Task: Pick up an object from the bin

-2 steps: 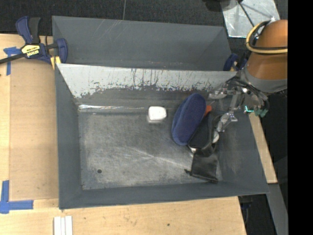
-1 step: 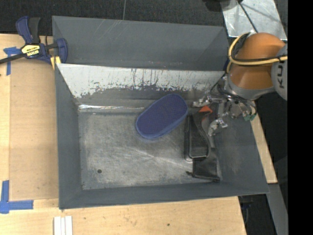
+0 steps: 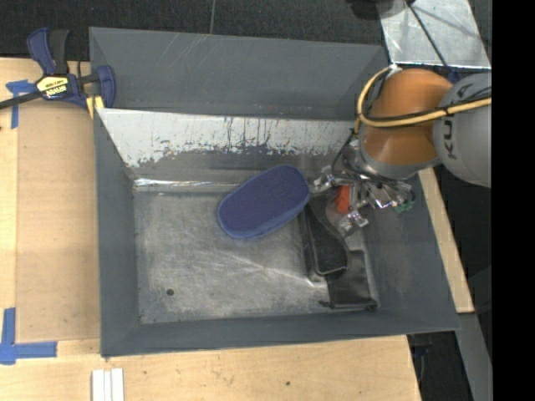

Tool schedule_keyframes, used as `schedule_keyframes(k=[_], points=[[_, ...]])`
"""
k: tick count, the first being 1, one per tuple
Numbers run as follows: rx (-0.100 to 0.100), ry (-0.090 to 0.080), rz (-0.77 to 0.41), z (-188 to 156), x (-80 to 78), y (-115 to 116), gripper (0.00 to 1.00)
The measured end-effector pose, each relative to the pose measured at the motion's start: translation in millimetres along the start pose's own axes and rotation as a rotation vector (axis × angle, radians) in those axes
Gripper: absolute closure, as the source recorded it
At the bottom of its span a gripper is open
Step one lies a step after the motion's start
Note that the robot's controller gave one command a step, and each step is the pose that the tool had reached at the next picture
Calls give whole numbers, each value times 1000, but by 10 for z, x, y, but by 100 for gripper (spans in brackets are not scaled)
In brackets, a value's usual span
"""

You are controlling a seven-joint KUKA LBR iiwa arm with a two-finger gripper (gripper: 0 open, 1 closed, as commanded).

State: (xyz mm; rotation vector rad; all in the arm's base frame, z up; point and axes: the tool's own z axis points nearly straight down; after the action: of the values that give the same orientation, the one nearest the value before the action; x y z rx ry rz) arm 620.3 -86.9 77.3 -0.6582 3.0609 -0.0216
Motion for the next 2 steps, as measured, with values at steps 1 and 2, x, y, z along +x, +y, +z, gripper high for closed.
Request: schedule_keyframes(k=[1,2], points=[[1,-6,-369,-24,-304,737,0],[-10,-3,-364,-44,-320,712,0]])
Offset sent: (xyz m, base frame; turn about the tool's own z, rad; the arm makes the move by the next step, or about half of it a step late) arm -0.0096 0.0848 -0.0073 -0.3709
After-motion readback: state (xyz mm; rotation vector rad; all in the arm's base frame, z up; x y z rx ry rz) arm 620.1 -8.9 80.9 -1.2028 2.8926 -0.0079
